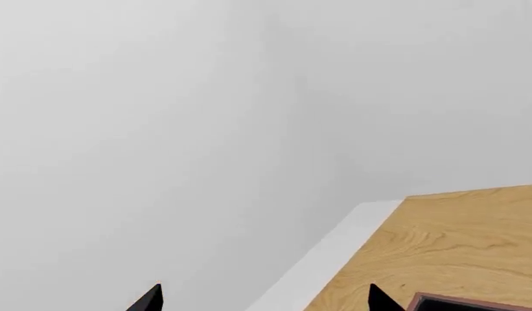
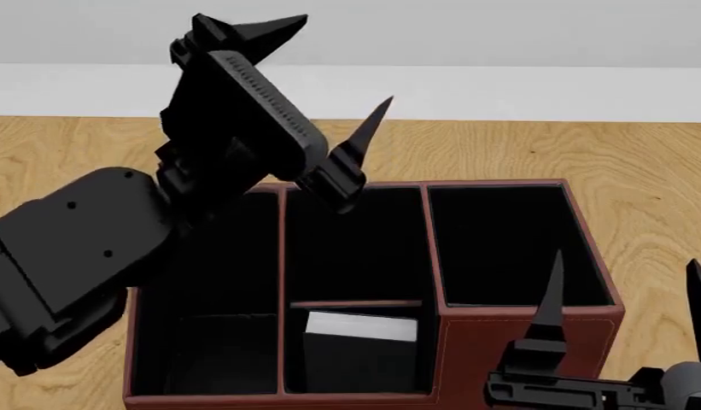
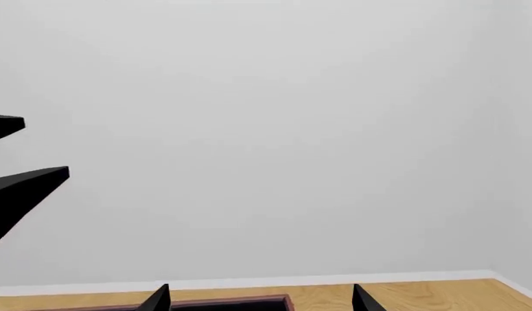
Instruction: Pick up the book and place it in the back compartment of the caddy.
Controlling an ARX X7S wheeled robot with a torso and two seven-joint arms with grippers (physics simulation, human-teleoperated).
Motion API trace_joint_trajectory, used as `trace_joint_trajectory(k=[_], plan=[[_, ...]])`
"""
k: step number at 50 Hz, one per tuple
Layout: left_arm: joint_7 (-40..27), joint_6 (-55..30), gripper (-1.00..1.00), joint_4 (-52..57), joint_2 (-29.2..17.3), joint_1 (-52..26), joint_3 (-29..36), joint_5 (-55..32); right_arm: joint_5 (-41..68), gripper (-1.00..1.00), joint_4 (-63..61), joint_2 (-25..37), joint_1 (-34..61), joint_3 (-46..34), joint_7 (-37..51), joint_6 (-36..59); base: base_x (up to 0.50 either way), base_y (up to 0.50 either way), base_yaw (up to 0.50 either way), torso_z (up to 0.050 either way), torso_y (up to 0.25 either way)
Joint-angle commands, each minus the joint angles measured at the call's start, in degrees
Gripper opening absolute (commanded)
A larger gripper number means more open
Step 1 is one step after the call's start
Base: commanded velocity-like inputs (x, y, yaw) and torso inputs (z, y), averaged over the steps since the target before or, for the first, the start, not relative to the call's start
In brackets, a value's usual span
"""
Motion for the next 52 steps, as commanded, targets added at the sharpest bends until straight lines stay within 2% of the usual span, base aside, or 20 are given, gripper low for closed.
trace_joint_trajectory(k=[1,22,37,52], plan=[[-7.3,-1.6,1.0,14.2,-7.0,0.1,1.3,1.3,-0.1,1.0,0.6,0.0,-0.2,-0.1,-0.3,-0.8,0.0,0.0,0.0,0.0,0.0],[-16.6,-2.3,1.0,27.5,-13.8,2.8,1.4,2.1,-0.5,1.0,2.5,-0.3,0.5,-1.2,-1.1,-1.8,0.0,0.0,0.0,0.0,0.0],[-26.0,-3.4,1.0,42.3,-21.4,3.5,1.4,4.5,-0.2,1.0,2.0,-0.2,1.8,-2.2,-0.7,-0.5,0.0,0.0,0.0,0.0,0.0],[-31.3,-1.9,1.0,48.0,-25.6,4.7,-0.2,5.6,0.6,1.0,0.1,0.6,2.9,-2.3,0.3,1.5,0.0,0.0,0.0,0.0,0.0]])
